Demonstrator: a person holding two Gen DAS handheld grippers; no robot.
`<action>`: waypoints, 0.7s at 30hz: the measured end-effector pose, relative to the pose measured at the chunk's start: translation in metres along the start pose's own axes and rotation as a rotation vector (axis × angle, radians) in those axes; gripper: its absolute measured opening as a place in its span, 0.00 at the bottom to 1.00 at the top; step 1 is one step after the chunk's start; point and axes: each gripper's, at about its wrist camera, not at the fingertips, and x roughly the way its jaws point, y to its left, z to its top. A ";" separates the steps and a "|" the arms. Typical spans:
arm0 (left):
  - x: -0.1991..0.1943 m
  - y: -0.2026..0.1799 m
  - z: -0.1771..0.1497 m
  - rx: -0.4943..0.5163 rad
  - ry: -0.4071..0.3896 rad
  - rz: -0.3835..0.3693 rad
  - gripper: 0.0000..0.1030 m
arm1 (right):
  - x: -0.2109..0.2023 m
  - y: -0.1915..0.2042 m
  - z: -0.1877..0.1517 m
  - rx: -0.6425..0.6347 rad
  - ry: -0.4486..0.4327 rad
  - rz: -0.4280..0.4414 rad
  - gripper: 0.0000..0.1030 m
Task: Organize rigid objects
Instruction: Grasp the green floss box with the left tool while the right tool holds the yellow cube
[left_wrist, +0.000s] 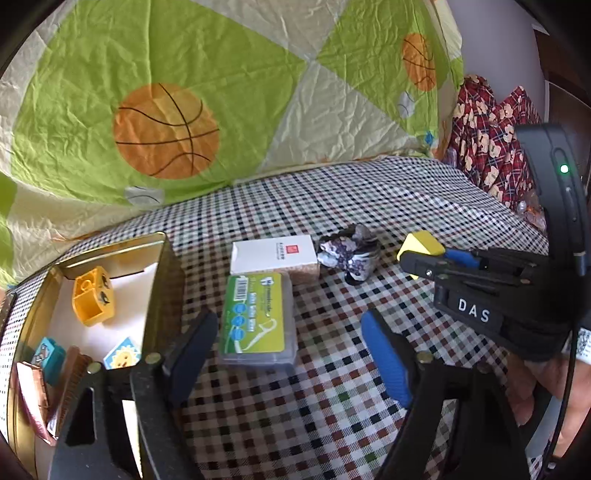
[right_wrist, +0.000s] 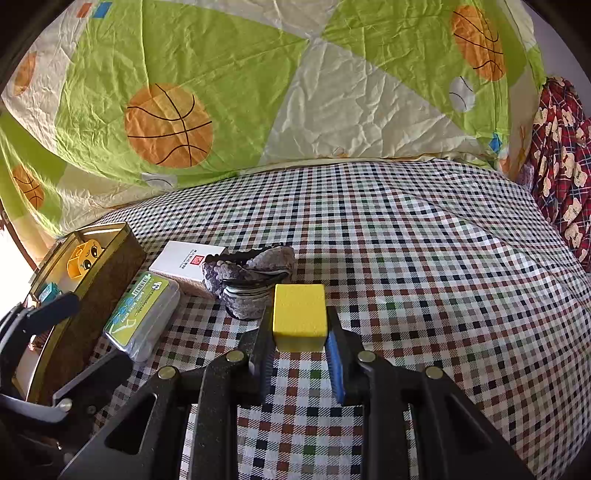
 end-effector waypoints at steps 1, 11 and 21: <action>0.006 0.000 0.001 0.000 0.019 0.000 0.78 | -0.002 0.001 0.000 -0.006 -0.009 -0.003 0.26; 0.035 0.014 0.004 -0.038 0.080 0.036 0.89 | -0.007 0.001 -0.002 -0.020 -0.042 -0.009 0.26; 0.039 0.016 0.007 0.005 0.084 0.068 0.78 | -0.006 0.004 -0.003 -0.045 -0.037 -0.025 0.26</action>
